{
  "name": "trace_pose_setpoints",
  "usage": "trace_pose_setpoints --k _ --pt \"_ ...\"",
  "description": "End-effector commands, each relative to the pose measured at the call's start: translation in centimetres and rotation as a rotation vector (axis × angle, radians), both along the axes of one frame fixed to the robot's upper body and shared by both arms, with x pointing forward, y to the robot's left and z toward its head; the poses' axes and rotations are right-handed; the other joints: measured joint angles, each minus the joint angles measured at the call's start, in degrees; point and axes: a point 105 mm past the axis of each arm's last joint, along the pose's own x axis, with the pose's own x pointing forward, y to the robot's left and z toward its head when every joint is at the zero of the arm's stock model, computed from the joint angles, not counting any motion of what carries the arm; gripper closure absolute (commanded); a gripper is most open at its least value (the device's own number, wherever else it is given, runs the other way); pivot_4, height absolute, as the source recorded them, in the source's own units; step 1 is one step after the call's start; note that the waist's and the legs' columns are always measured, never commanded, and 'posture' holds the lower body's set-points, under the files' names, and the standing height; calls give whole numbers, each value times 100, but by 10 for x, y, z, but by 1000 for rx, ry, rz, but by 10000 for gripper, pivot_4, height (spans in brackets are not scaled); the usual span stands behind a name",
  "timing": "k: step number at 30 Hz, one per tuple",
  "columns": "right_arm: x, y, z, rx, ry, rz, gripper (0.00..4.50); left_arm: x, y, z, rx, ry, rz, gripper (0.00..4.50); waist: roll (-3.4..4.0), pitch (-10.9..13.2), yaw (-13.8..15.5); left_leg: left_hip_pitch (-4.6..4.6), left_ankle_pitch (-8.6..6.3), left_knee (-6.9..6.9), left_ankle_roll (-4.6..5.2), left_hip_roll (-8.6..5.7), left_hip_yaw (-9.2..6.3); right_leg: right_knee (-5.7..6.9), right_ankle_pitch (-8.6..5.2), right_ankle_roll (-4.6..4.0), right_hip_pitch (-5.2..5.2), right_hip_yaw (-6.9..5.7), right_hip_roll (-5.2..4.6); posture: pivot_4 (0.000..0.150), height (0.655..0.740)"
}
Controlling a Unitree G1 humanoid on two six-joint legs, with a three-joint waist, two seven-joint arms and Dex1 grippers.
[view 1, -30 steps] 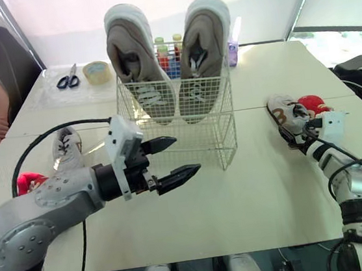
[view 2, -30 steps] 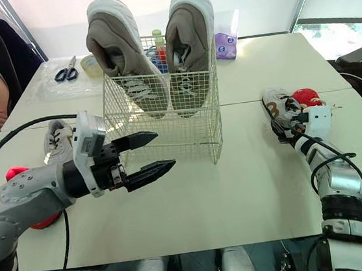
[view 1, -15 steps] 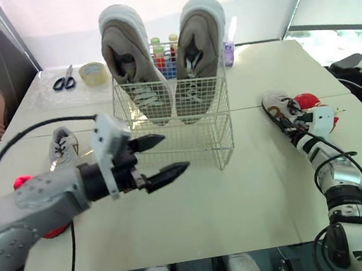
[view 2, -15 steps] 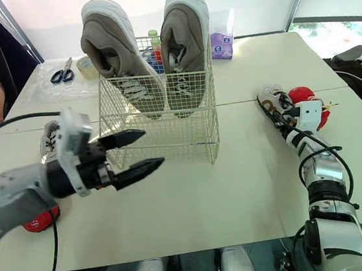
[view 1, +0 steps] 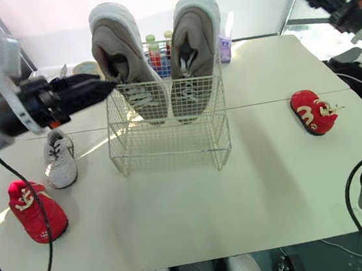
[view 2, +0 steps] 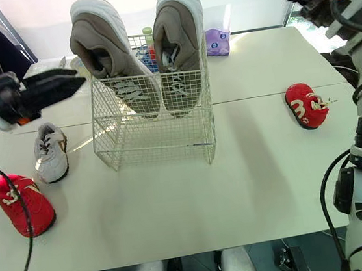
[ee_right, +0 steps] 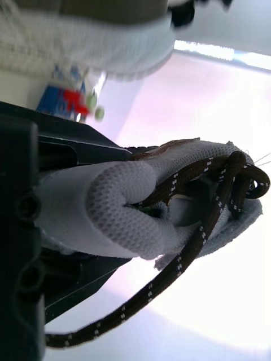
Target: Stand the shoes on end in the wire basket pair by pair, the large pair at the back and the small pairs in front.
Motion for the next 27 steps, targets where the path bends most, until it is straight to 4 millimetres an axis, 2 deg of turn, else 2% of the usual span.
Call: trace_pose_setpoints --k 1,4,7,10,12,21,24,27 --pt "-50 45 34 -113 -84 293 33470 -7 6 36 -119 -38 -83 0 0 4 3 -5 0 2 1 -1 1 1 1 0 -5 1 -2 1500 7400" --pt "-65 65 31 -208 -63 418 33470 -6 0 45 -164 -27 -138 0 -3 3 30 -8 0 1 1 -1 -2 1 -1 2 -6 -1 -4 1500 7400" --pt "-78 85 23 -293 -43 537 33470 -6 -12 44 -179 -1 -196 0 -22 0 23 -7 -1 4 2 -4 -4 -1 -2 5 0 -2 -9 1500 7400" --pt "-82 99 9 -378 -23 578 33470 -7 -18 46 -210 13 -235 0 -26 3 9 -8 -2 9 3 -8 -2 1 -1 5 1 0 -16 1500 7400" --pt "-80 106 4 -410 -30 593 33470 -15 -23 50 -221 12 -296 0 -29 5 6 -7 -1 9 2 -7 -3 4 -1 5 0 4 -15 1500 7400" --pt "-70 119 -6 -470 -88 572 33470 -27 -33 43 -189 22 -366 0 -32 6 1 -7 21 8 -36 -7 -3 11 -1 5 -4 7 -13 1500 7400" --pt "-68 119 -6 -468 -92 569 33470 -24 -33 43 -191 23 -355 0 -33 7 9 -7 21 8 -37 -7 -3 11 -1 5 -4 6 -14 1500 7400" --pt "-75 125 -10 -471 -82 622 33470 -20 -36 47 -219 20 -354 0 -35 6 15 -7 21 8 -37 -8 -3 11 -1 5 -3 6 -15 1500 7400"
